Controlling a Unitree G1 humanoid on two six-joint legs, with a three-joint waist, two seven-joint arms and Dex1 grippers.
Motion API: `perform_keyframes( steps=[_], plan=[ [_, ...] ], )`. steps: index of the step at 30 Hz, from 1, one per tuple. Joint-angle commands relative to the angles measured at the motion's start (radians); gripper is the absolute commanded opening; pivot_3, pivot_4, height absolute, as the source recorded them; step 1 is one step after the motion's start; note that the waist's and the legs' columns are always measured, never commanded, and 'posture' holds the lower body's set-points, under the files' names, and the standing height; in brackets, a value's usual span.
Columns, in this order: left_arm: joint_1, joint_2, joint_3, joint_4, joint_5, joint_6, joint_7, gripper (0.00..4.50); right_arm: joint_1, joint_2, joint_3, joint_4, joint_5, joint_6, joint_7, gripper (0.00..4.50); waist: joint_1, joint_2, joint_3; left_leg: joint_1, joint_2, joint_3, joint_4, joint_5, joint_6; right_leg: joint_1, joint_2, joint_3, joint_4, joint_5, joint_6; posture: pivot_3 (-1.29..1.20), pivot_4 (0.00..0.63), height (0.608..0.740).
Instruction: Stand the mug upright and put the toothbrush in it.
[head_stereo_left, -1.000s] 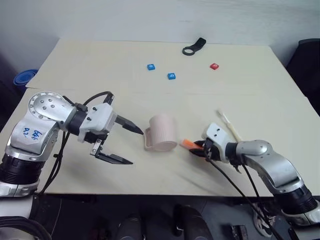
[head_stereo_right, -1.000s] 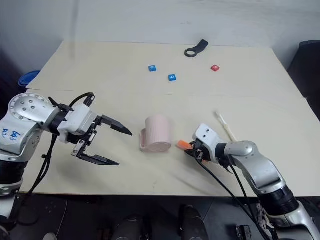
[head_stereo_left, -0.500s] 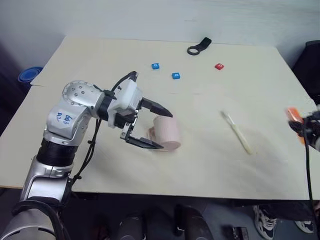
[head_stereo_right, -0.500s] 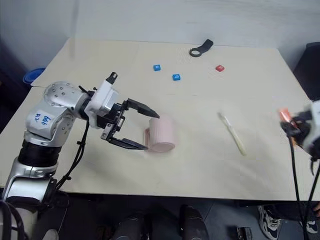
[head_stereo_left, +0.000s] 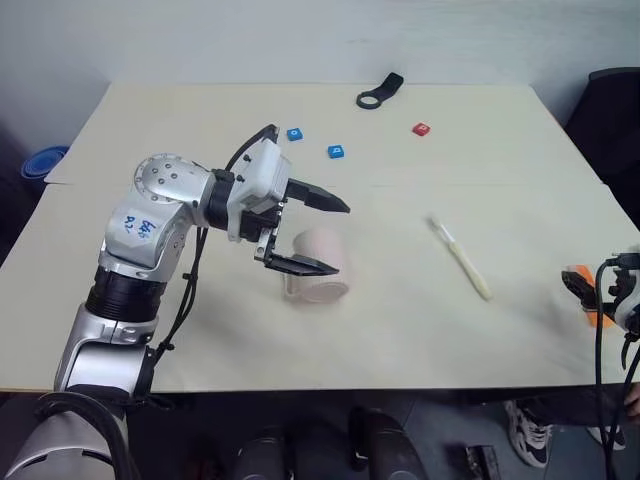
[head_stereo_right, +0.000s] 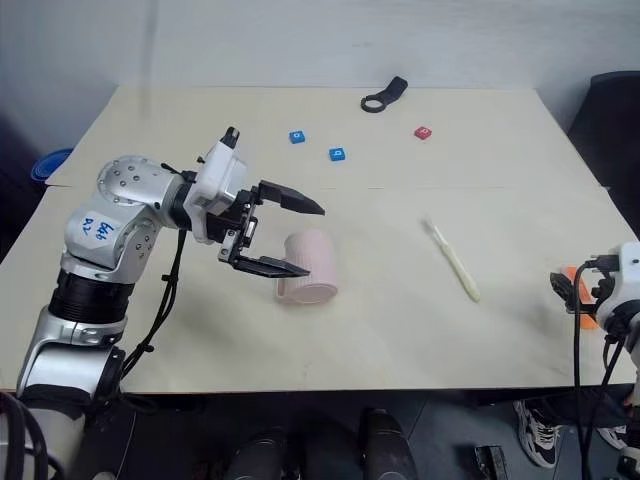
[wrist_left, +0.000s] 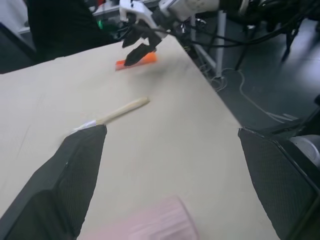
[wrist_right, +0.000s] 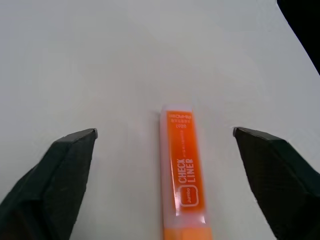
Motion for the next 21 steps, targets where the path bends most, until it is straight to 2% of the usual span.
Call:
perform_keyframes(
  steps=[1, 2, 3, 6, 7, 10, 11, 13, 17, 21],
  plan=[
    [0.029, 0.048, 0.080, -0.090, -0.020, 0.181, 0.146, 4.50, 0.056, -0.095, -0.031, -0.301, 0.134, 0.112, 0.137, 4.49, 0.001, 0.001, 0.000, 0.000, 0.000, 0.000, 0.000, 0.000, 0.000, 0.000, 0.000, 0.000, 0.000, 0.000, 0.000, 0.00, 0.150, 0.740],
    [0.038, 0.061, 0.091, -0.106, -0.024, 0.233, 0.179, 4.50, 0.077, -0.111, -0.033, -0.365, 0.168, 0.141, 0.168, 4.49, -0.001, 0.001, 0.000, 0.000, 0.001, -0.001, 0.000, 0.000, 0.000, 0.000, 0.001, 0.000, 0.000, 0.000, 0.000, 0.00, 0.150, 0.740],
    [0.045, 0.097, 0.087, -0.123, -0.013, 0.379, 0.239, 4.50, 0.111, -0.138, -0.057, -0.496, 0.277, 0.176, 0.254, 4.49, 0.000, 0.001, 0.000, 0.000, 0.002, -0.001, 0.000, 0.000, 0.000, 0.000, 0.002, 0.000, 0.000, 0.000, 0.000, 0.00, 0.150, 0.740],
    [0.039, 0.099, 0.136, -0.145, 0.002, 0.649, 0.427, 4.50, 0.176, -0.191, -0.146, -0.723, 0.543, 0.255, 0.429, 4.49, 0.001, 0.000, 0.000, 0.000, 0.003, -0.003, -0.001, -0.001, -0.001, 0.000, 0.004, -0.001, -0.001, 0.000, 0.000, 0.00, 0.150, 0.740],
    [0.015, 0.074, 0.177, -0.150, -0.015, 0.804, 0.477, 4.50, 0.172, -0.211, -0.166, -0.756, 0.619, 0.284, 0.445, 4.49, 0.004, 0.000, 0.000, -0.001, 0.003, -0.003, -0.001, -0.001, -0.001, 0.000, 0.004, -0.002, -0.001, 0.000, 0.000, 0.00, 0.150, 0.740],
    [0.003, 0.072, 0.213, -0.223, -0.060, 1.057, 0.547, 4.50, 0.110, -0.263, -0.150, -0.799, 0.750, 0.330, 0.407, 4.49, 0.016, -0.007, 0.002, -0.001, 0.002, -0.003, 0.001, -0.002, 0.001, 0.001, 0.002, -0.002, -0.001, 0.000, 0.000, 0.00, 0.150, 0.740],
    [-0.006, 0.042, 0.241, -0.208, -0.080, 1.112, 0.594, 4.50, 0.091, -0.277, -0.135, -0.811, 0.767, 0.324, 0.400, 4.49, 0.020, -0.010, 0.002, -0.001, 0.002, -0.003, 0.001, -0.002, 0.001, 0.001, 0.002, -0.002, -0.001, 0.000, 0.000, 0.00, 0.150, 0.740],
    [-0.008, 0.006, 0.261, -0.116, -0.158, 1.171, 0.720, 4.50, 0.047, -0.294, -0.101, -0.821, 0.797, 0.314, 0.370, 4.49, 0.033, -0.010, 0.002, -0.001, 0.001, -0.003, 0.002, -0.002, 0.001, 0.001, 0.000, -0.002, -0.001, 0.000, 0.000, 0.00, 0.150, 0.740],
    [0.036, -0.020, 0.260, 0.011, -0.391, 1.171, 0.977, 4.50, -0.002, -0.293, -0.062, -0.828, 0.830, 0.306, 0.311, 4.49, 0.038, -0.010, 0.002, -0.001, 0.001, -0.003, 0.001, -0.002, 0.001, 0.001, -0.002, 0.000, -0.001, 0.000, 0.000, 0.00, 0.150, 0.740],
    [-0.041, -0.099, 0.261, 0.202, -0.544, 1.171, 1.217, 4.50, -0.005, -0.282, -0.044, -0.837, 0.837, 0.292, 0.264, 4.49, 0.051, -0.012, 0.002, -0.001, 0.001, -0.004, 0.002, -0.001, 0.000, 0.000, -0.004, 0.002, 0.000, 0.000, 0.000, 0.00, 0.150, 0.740]
  ],
)
